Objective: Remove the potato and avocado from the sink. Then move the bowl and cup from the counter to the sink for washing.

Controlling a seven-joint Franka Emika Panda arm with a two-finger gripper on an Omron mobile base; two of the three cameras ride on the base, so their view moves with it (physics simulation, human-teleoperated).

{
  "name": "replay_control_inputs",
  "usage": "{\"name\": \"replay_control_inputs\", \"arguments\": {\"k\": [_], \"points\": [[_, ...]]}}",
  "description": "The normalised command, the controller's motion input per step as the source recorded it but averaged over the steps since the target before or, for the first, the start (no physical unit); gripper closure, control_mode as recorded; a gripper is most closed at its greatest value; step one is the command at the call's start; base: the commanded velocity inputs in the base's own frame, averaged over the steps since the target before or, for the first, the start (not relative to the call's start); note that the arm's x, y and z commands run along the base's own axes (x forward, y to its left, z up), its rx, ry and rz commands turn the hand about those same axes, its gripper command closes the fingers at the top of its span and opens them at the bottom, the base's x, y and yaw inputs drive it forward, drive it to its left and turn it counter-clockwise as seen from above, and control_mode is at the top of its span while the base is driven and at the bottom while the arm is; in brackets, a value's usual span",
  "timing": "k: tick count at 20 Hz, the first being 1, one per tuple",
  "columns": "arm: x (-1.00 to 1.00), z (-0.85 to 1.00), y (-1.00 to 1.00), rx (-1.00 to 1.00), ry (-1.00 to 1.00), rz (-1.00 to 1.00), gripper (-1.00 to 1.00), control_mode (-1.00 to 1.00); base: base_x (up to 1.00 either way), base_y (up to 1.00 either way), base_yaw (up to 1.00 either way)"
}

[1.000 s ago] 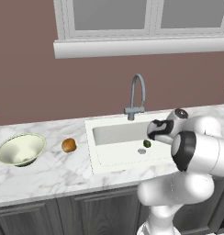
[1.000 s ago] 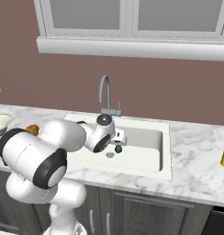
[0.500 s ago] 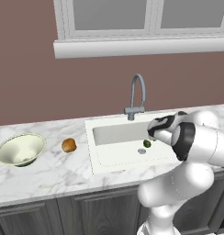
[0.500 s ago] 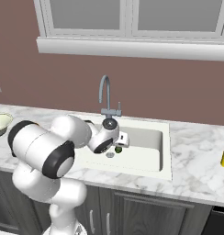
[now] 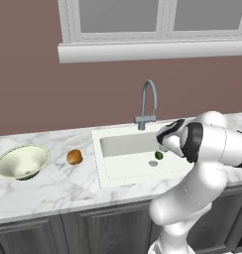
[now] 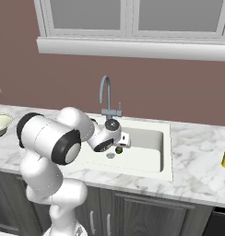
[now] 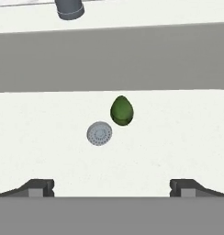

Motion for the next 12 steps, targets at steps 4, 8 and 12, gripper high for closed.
{"name": "replay_control_inputs", "arguments": {"k": [4, 8, 12], "points": [[0.16, -0.12, -0.01, 0.00, 0.00, 0.00, -1.00, -1.00, 0.00, 0.00, 0.00], [0.16, -0.13, -0.01, 0.00, -0.01, 0.00, -1.00, -1.00, 0.00, 0.00, 0.00], [0.10, -0.16, -0.01, 0.00, -0.03, 0.00, -1.00, -1.00, 0.00, 0.00, 0.00]]}}
